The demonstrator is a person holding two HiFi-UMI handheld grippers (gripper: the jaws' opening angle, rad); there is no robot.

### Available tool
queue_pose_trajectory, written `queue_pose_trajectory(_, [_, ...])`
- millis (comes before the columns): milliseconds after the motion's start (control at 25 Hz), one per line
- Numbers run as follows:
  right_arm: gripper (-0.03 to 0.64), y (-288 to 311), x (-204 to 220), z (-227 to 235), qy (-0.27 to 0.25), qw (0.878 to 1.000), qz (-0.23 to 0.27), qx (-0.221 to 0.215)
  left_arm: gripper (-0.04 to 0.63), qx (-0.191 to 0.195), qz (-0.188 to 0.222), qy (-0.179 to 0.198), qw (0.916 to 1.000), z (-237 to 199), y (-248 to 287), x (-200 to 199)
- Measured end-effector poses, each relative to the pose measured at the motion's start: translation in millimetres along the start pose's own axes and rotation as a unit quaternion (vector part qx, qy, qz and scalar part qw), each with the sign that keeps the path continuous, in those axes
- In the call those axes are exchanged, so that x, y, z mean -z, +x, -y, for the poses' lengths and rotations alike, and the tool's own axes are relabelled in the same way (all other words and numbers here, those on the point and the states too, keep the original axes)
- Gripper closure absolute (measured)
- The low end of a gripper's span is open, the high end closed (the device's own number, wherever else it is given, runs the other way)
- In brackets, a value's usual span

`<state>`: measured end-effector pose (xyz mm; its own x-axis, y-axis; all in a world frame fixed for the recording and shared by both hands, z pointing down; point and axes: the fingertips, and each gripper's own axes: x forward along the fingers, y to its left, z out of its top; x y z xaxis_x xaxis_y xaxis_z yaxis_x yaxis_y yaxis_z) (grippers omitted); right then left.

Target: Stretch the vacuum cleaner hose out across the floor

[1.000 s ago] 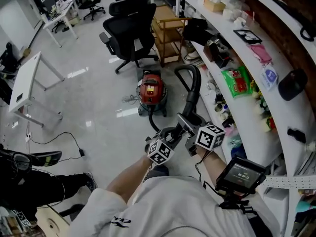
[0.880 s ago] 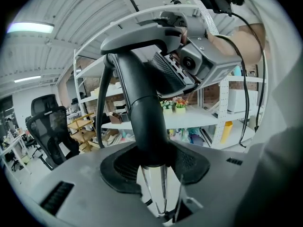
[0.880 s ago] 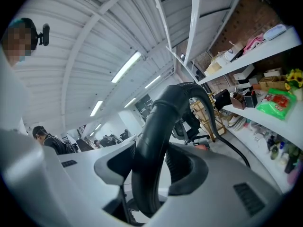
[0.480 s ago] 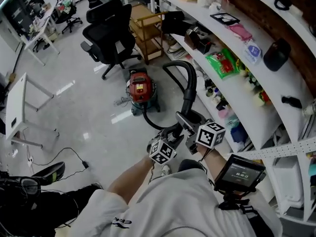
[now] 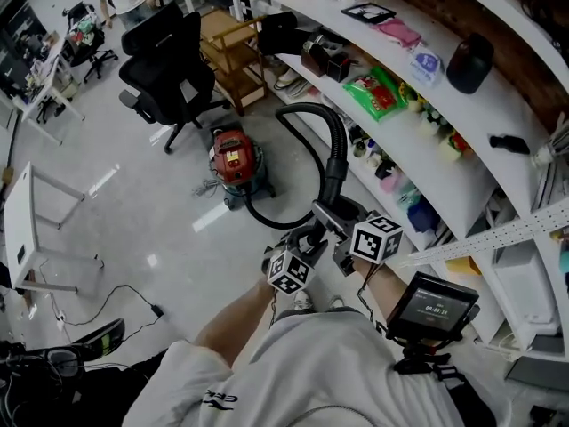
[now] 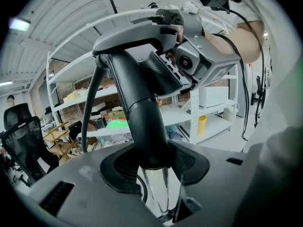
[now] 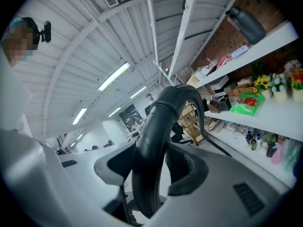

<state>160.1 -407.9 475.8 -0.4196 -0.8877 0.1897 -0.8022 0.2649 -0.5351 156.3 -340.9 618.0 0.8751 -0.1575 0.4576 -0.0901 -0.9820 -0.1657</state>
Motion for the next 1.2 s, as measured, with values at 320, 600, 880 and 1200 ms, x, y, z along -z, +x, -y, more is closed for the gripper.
queue_pose_trajectory(320, [0.425, -56.4, 12.2, 8.5, 0.008, 0.999, 0.022, 0.029, 0.434, 0.032, 0.000, 0.025, 0.9991, 53.6, 13.8, -11.5])
queue_pose_trajectory(600, [0.426, -127.4, 25.3, 21.7, 0.028, 0.997, 0.043, 0.052, 0.434, 0.063, -0.003, 0.043, 0.9971, 121.0, 28.4, -28.8])
queue_pose_trajectory(880, [0.426, -201.2, 39.8, 31.9, 0.037, 0.995, 0.062, 0.070, 0.434, 0.084, -0.009, 0.060, 0.9946, 188.8, 44.0, -44.7])
queue_pose_trajectory(1200, [0.426, -278.9, 58.0, 43.1, 0.052, 0.990, 0.083, 0.098, 0.434, 0.115, -0.015, 0.082, 0.9898, 262.0, 60.4, -59.7])
